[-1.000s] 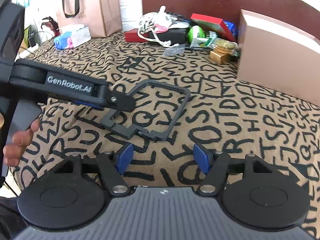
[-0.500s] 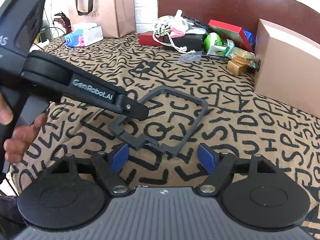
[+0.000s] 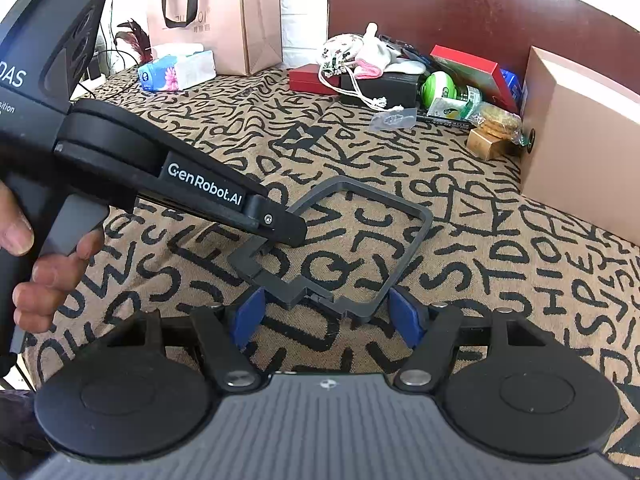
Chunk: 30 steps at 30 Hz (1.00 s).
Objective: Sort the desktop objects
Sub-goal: 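Carry the black frame in the left gripper toward the brown box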
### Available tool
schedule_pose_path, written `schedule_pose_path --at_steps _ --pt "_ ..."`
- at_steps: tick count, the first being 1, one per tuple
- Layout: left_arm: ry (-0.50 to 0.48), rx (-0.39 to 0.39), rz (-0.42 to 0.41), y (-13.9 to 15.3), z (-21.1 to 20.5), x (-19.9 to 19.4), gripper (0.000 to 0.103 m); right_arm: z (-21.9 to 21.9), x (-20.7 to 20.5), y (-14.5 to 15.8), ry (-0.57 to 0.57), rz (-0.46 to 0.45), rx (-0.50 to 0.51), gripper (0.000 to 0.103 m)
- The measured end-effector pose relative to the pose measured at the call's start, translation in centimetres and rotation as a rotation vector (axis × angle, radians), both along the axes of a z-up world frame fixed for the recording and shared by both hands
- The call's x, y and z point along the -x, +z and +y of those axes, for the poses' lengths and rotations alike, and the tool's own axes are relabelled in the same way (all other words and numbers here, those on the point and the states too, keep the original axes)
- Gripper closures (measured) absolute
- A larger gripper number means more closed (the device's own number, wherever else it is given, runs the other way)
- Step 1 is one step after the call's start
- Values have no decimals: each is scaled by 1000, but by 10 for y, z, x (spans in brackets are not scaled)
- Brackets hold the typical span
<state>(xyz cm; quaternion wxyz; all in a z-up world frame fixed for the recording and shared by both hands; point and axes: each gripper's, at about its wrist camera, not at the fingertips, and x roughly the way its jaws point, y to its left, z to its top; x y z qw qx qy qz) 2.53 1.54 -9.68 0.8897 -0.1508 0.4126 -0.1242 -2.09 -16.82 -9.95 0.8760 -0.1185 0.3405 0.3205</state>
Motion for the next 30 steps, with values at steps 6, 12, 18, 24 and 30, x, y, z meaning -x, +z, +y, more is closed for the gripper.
schedule_pose_path --at_steps 6,12,18,24,30 --pt "-20 -24 1 2 -3 -1 67 -1 -1 1 0 6 0 30" --pt "-29 -64 3 7 -10 4 67 -1 4 4 -10 10 2 33" --pt "-49 -77 0 12 -16 15 67 -9 15 11 -17 5 -11 33" --pt "-89 -95 -35 30 -31 21 67 -19 25 29 -23 -26 -11 33" --pt "-124 -75 -113 60 -49 15 67 -36 26 54 -59 -91 -34 34"
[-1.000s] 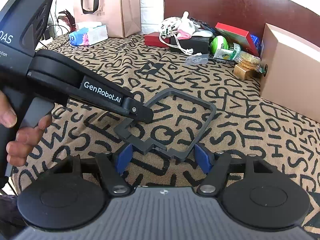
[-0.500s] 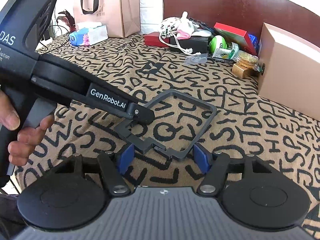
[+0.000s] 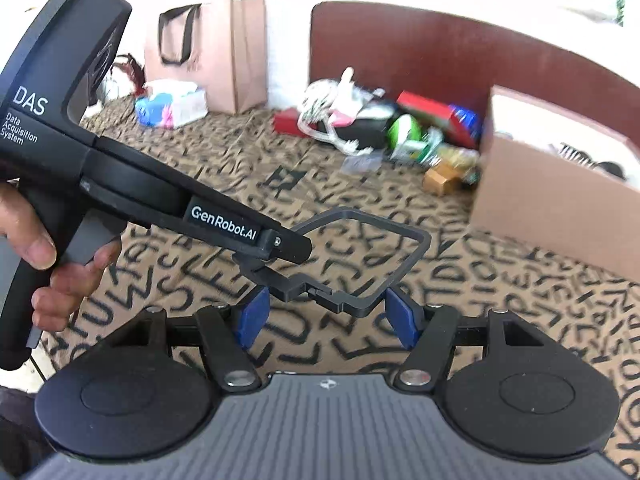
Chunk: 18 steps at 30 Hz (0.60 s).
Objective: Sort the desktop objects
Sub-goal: 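Carry the black frame in the left gripper toward the brown box, then lower the black frame into the box and open the left gripper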
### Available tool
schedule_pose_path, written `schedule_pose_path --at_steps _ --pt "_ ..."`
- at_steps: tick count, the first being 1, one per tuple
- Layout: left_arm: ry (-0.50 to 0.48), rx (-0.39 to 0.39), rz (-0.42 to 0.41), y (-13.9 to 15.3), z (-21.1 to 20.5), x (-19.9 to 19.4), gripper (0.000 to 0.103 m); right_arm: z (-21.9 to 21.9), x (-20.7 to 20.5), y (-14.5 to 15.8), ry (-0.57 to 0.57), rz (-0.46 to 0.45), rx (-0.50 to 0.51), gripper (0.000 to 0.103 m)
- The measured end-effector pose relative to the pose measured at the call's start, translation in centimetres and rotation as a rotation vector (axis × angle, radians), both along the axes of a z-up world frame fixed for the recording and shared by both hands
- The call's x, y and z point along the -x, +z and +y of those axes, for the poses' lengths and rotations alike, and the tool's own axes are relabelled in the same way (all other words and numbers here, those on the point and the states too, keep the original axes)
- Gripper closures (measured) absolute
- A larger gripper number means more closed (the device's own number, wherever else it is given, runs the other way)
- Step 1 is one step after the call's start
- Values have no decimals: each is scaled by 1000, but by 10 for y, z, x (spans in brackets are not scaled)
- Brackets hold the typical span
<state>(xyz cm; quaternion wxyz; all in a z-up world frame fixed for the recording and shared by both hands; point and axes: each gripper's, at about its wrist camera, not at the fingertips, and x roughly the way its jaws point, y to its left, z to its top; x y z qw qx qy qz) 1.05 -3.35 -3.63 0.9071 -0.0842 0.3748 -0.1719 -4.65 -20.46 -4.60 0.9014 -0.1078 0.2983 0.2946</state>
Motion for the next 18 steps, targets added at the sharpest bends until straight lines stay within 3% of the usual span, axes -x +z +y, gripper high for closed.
schedule_pose_path --at_steps 7,18 --pt "-55 50 -81 38 -28 -27 67 -23 -12 31 -66 -104 -10 34" --pt "-95 97 -181 81 -78 -89 67 -67 -68 70 -170 -229 -45 34"
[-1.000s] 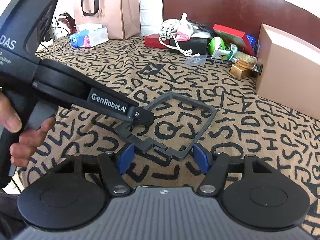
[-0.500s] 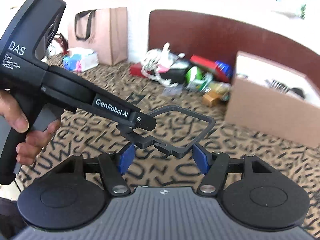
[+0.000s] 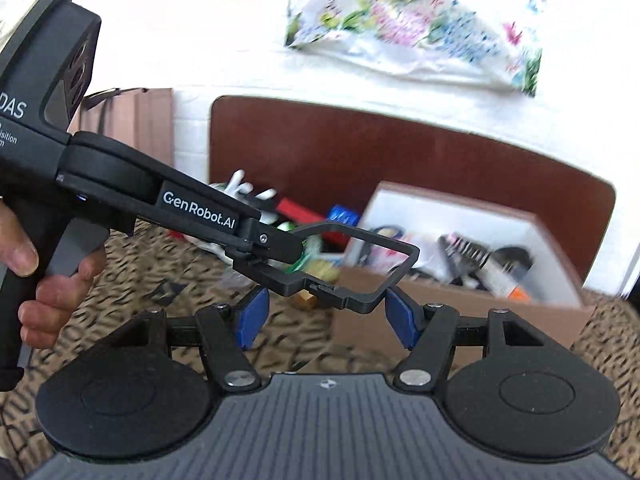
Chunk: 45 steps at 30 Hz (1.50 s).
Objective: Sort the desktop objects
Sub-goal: 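Lower the black frame into the box and open the left gripper, then move both grippers away from the box back to the pile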
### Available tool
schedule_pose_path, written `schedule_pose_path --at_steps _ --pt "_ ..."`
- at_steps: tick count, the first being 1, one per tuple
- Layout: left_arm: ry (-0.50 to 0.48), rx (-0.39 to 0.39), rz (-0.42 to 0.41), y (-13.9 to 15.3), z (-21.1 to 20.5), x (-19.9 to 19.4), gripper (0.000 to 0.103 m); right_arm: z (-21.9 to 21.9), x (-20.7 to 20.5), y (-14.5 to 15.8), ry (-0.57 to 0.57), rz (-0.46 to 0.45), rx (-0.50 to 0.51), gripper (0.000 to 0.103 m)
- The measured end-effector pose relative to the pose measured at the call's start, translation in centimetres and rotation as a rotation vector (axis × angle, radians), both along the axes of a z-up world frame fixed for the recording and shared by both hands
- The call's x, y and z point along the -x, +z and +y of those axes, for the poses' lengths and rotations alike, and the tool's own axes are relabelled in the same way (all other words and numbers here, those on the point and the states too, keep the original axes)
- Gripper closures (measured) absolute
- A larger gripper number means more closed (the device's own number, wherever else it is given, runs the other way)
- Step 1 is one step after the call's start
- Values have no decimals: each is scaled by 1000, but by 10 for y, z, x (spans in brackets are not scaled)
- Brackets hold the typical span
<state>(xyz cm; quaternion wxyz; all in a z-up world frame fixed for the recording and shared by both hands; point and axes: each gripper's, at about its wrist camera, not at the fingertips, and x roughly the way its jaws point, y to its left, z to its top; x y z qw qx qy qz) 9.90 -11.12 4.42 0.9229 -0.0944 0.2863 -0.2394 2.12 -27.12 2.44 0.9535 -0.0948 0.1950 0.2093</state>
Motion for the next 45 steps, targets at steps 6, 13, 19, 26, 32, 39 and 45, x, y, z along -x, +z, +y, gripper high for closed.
schedule_pose_path --at_steps 6,13,19,26,32,39,45 --pt "-11 18 -18 8 -22 -43 66 -24 -43 6 -24 -16 -36 34" --pt "-13 20 -11 -3 -49 -96 68 -44 -105 1 -26 -9 -30 33" --pt "3 32 31 -25 -58 -132 68 -51 -145 -15 -24 19 -17 33" --pt "18 35 73 -43 -62 -158 66 -49 -174 -33 -9 50 5 33" --pt "19 50 76 -49 -61 -162 33 -52 -186 -44 -9 87 5 25" --pt "2 86 21 -43 -60 -146 0 -53 -183 -50 -27 91 18 5" --pt "-4 63 18 -41 -63 -133 0 -60 -176 -47 -53 118 -49 1"
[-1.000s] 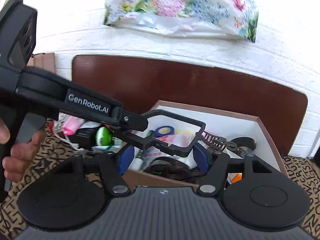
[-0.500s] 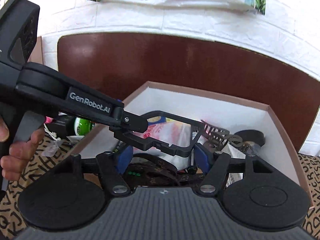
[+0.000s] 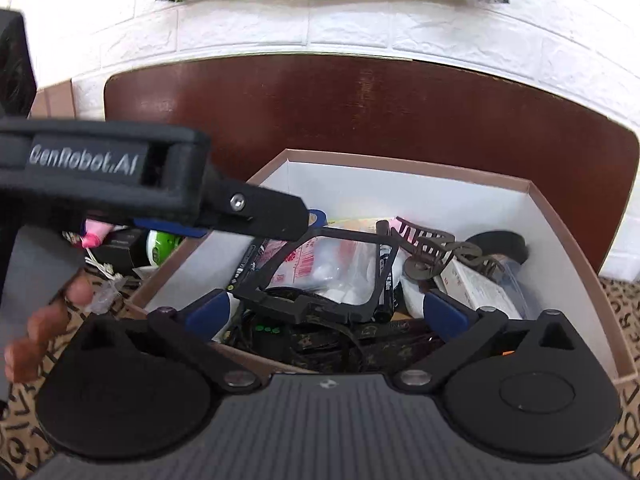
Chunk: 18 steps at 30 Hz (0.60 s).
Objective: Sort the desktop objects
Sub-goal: 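Move both grippers away from the box back to the pile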
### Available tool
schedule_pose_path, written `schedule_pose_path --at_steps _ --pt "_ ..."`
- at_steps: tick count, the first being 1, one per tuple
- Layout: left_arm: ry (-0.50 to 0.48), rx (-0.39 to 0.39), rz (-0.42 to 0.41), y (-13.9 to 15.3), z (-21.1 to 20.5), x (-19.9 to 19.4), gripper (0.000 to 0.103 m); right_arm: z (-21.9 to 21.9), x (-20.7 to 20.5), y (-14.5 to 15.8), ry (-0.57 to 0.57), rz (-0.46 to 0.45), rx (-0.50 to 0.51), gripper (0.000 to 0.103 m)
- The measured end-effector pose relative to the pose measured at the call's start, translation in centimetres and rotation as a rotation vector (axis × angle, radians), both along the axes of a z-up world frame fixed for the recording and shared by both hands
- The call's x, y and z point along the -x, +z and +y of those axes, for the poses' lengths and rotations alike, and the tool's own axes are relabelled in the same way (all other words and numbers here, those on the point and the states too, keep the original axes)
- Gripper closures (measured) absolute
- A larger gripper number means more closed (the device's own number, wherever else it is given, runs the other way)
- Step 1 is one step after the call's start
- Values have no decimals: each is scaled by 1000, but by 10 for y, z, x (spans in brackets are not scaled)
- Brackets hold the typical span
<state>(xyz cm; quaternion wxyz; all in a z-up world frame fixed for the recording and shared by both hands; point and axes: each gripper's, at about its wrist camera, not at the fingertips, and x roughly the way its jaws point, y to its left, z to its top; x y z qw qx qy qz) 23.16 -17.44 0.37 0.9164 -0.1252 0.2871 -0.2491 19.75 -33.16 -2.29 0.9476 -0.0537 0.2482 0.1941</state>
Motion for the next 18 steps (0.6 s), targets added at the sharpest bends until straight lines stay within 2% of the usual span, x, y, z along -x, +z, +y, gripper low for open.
schedule_pose_path --at_steps 18 --pt "1 -37 26 9 8 36 0 -1 31 11 -36 11 -33 1"
